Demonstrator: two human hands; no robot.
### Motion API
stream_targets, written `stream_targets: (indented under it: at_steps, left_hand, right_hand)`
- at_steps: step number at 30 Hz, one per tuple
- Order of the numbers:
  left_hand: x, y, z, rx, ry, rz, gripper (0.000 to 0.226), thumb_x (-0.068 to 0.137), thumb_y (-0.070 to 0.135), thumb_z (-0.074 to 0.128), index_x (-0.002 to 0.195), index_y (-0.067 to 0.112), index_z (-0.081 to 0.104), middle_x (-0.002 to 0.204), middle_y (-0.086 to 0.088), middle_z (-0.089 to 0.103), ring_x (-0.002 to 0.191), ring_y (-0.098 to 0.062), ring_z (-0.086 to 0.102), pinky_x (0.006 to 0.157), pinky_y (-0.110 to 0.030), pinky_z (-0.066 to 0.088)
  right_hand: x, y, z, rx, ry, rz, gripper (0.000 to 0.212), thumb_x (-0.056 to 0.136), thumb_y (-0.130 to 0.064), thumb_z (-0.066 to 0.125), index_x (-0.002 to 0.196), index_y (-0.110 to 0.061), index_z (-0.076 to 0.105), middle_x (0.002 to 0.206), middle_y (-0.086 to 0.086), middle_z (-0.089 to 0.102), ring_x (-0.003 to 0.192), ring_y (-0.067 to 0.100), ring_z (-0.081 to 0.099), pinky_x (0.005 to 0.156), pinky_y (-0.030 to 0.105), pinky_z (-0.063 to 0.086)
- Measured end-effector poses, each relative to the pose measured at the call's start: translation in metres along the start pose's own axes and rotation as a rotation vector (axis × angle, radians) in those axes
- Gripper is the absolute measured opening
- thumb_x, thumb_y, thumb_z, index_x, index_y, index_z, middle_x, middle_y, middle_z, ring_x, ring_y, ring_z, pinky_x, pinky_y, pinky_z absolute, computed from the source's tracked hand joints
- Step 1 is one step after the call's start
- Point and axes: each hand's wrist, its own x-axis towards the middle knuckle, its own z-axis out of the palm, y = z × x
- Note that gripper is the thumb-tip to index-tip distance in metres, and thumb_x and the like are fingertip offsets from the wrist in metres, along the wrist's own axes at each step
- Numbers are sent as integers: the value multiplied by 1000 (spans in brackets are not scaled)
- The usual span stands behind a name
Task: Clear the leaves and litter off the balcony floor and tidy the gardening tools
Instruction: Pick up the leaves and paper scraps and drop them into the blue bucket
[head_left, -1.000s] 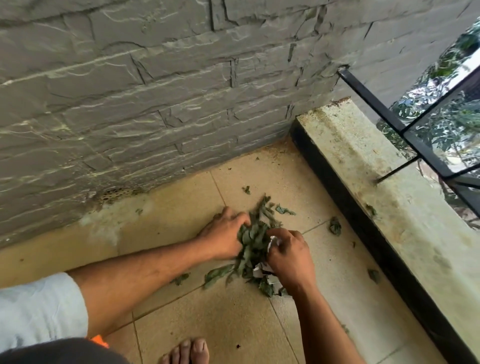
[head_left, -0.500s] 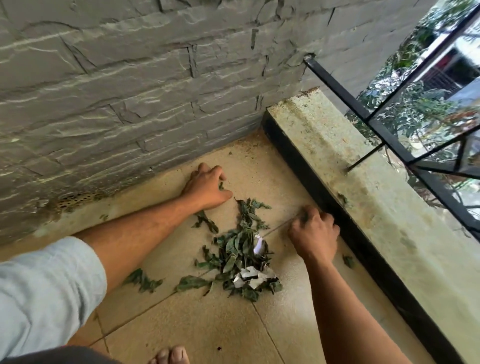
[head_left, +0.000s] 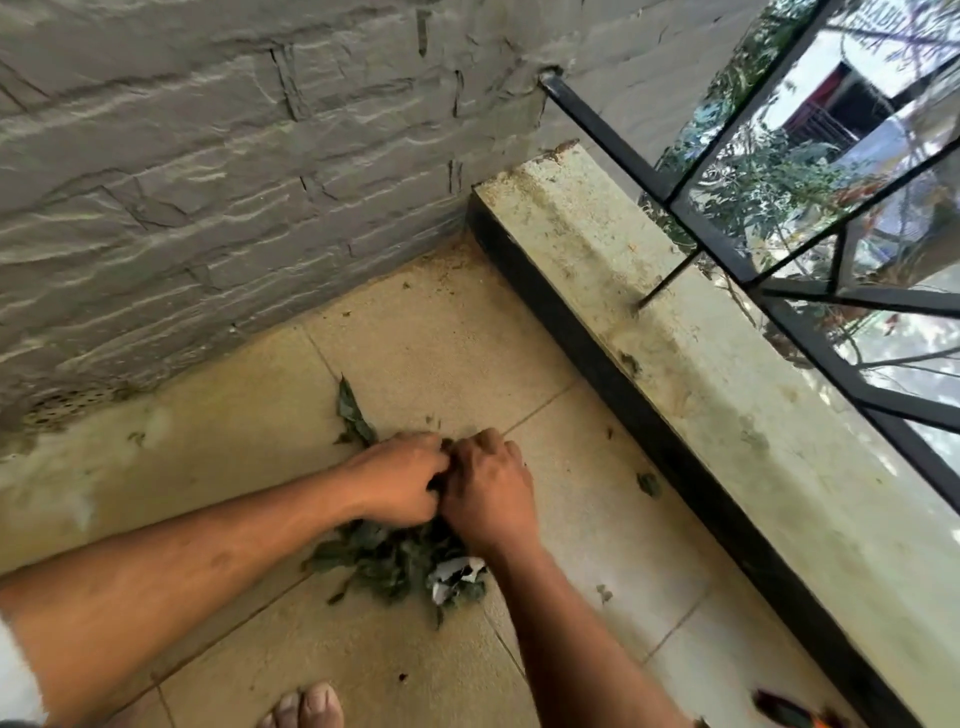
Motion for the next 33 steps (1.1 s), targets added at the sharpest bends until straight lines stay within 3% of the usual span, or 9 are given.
stream_targets:
  at_steps: [3,6,9,12,18,21,27,30,33]
  left_hand:
    - [-29,-11,-3,-125,-45,51,14,89,38,62,98,32,71,105,13,57,101,-10,59,90,-34,52]
    - [-58,-41,-16,-213,188,-46,12,96,42,67,107,45,71,114,23,56,106,0,56,92,-31,51]
    - [-73,-79,-26,-103,429,-235,45,90,56,70,133,44,60,139,8,48,130,-21,48,106,-44,47]
    - [-60,-99,-38,-34,386,-266,75,82,61,70,150,44,43,164,3,22,149,-31,29,120,-52,36]
    - [-37,-79,-24,16,294,-164,41,89,37,74,126,39,59,141,3,39,138,-23,37,121,-49,37]
    - [-56,-55,8,-77,167,-123,36,91,27,67,123,41,57,132,8,35,137,-19,35,122,-47,37]
    - [-110,-52,11,-232,39,-54,46,79,47,56,124,44,63,127,15,45,124,-10,46,111,-41,45]
    - [-140,-81,-1,-315,149,-232,45,82,45,63,127,48,58,137,13,43,127,-11,45,108,-40,46]
    - [-167,-109,-12,-121,153,-534,69,87,13,72,146,35,42,144,-1,28,128,-26,42,99,-40,49]
  right_hand:
    - [-30,3,0,159,-10,79,32,102,-46,39,121,-36,63,122,-9,56,116,13,47,103,42,45]
    - [-40,42,-21,89,310,354,36,100,-49,44,132,-41,58,140,-8,50,129,16,45,108,48,45]
    - [-36,92,-50,47,384,746,45,100,-46,51,143,-32,53,149,7,45,136,33,44,106,56,44]
    - [-21,115,-55,71,267,856,49,101,-44,54,144,-21,53,147,18,46,133,42,44,106,58,44]
    - [-11,61,-29,203,190,493,30,102,-36,61,129,-23,63,135,9,53,116,24,56,96,39,53]
    - [-17,21,-1,270,73,358,26,101,-41,61,123,-27,61,128,0,55,109,16,59,98,39,58]
    - [-25,-34,19,234,-155,-37,29,105,-44,50,123,-31,68,120,-7,60,105,10,57,85,23,45]
    - [-24,-26,5,262,5,98,27,105,-42,51,124,-32,67,118,-8,66,95,6,62,78,20,51]
    - [-36,14,-22,96,22,377,30,103,-43,49,123,-23,59,114,6,67,92,21,67,81,40,61]
